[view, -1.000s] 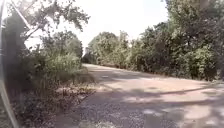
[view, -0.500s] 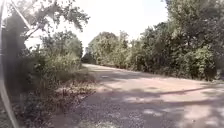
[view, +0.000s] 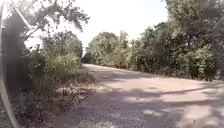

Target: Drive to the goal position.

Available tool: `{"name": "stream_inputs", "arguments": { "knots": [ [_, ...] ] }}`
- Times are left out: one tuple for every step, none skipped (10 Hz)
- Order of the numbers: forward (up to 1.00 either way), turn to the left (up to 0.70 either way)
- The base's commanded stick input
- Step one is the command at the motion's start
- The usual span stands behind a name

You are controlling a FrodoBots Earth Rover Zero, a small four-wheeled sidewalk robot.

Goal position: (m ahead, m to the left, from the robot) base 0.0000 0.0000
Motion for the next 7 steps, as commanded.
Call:
{"name": "stream_inputs", "arguments": {
  "knots": [
    [0.06, 0.0],
    [0.06, 0.0],
    [0.06, 0.0],
    [0.06, 0.0],
    [0.05, 0.0],
    [0.05, 0.0],
    [0.05, 0.0]
  ]
}}
